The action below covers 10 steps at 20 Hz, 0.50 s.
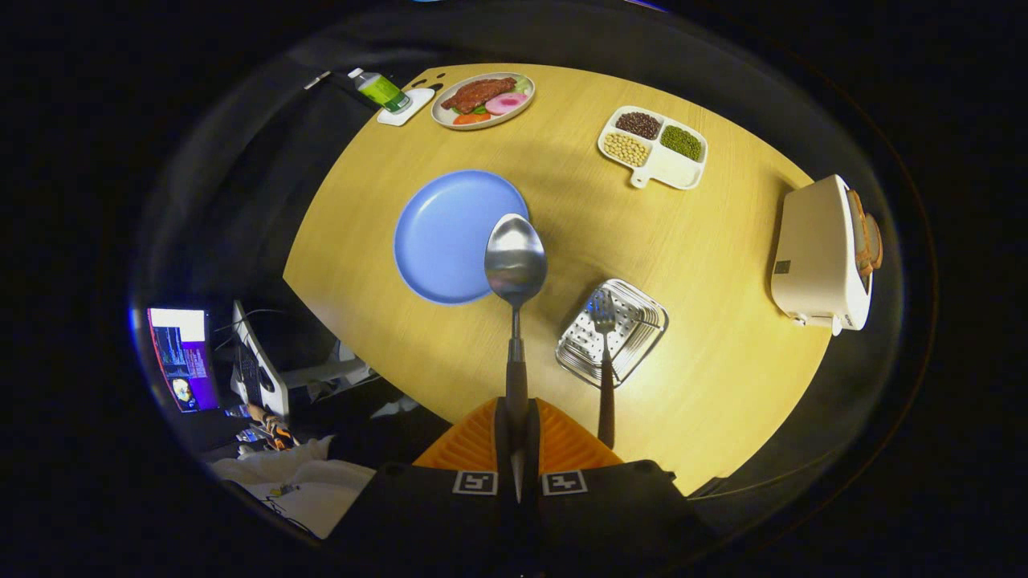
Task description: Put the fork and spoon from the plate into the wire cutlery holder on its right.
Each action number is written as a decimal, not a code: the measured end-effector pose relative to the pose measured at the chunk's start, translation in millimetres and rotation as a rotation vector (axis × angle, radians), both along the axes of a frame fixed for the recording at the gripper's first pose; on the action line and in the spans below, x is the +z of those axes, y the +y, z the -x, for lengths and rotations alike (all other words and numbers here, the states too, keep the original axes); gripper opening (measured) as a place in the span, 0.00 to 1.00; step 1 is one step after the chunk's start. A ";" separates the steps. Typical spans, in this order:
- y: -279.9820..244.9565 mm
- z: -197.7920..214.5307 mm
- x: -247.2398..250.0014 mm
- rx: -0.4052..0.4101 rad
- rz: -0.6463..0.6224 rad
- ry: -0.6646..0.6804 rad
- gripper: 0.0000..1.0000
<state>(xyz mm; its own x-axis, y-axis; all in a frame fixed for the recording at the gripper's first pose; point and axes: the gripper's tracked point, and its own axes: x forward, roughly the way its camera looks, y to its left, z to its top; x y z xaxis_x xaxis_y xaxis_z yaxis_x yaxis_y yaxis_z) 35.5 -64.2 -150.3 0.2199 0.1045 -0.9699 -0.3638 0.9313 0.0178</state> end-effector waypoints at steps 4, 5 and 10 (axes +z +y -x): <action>-29.1 5.1 1.7 0.026 0.056 0.086 0.05; -37.3 5.8 1.5 0.031 0.078 0.100 0.05; -65.8 11.2 -4.9 0.048 0.149 0.190 0.05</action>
